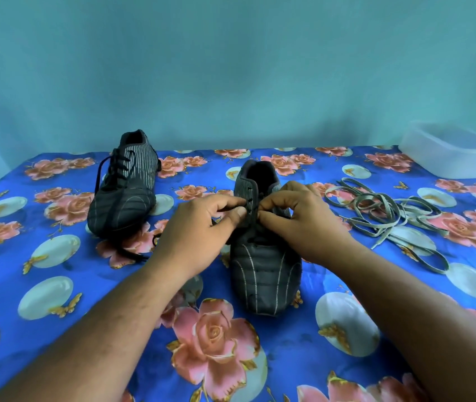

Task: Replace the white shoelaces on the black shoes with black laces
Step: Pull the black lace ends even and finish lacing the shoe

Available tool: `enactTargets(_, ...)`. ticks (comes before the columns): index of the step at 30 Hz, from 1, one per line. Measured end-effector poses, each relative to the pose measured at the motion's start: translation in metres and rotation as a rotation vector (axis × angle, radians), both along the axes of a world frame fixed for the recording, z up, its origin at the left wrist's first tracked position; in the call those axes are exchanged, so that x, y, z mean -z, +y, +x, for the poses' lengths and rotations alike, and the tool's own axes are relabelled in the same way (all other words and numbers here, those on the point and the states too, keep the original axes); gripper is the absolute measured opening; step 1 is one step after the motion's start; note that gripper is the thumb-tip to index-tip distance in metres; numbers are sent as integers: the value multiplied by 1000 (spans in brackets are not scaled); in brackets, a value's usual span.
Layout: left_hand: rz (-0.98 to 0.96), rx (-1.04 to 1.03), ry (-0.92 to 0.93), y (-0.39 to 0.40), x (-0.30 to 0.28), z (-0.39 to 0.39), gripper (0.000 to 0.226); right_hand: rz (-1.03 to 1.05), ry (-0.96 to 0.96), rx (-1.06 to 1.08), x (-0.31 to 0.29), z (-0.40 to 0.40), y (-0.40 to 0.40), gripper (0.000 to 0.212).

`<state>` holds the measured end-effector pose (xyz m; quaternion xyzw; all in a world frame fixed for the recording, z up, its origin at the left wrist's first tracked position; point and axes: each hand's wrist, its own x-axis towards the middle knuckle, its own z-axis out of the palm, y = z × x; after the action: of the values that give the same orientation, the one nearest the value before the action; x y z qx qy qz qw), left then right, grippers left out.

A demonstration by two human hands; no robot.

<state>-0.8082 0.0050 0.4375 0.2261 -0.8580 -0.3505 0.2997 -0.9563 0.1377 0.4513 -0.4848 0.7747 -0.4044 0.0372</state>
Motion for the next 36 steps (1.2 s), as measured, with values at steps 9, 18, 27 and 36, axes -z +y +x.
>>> enactTargets(9, 34, 20, 162, -2, 6, -7, 4, -10, 24, 5, 8, -3, -3, 7)
enactTargets(18, 237, -39, 126, 5, 0, -8, 16, -74, 106, -26, 5, -24, 1, 23)
enactTargets(27, 315, 1, 138, 4, -3, -5, 15, -20, 54, -104, 11, -54, 9, 34)
enactTargets(36, 416, -206, 294, -16, -6, -1, 17, 21, 60, -152, 13, -54, 7, 33)
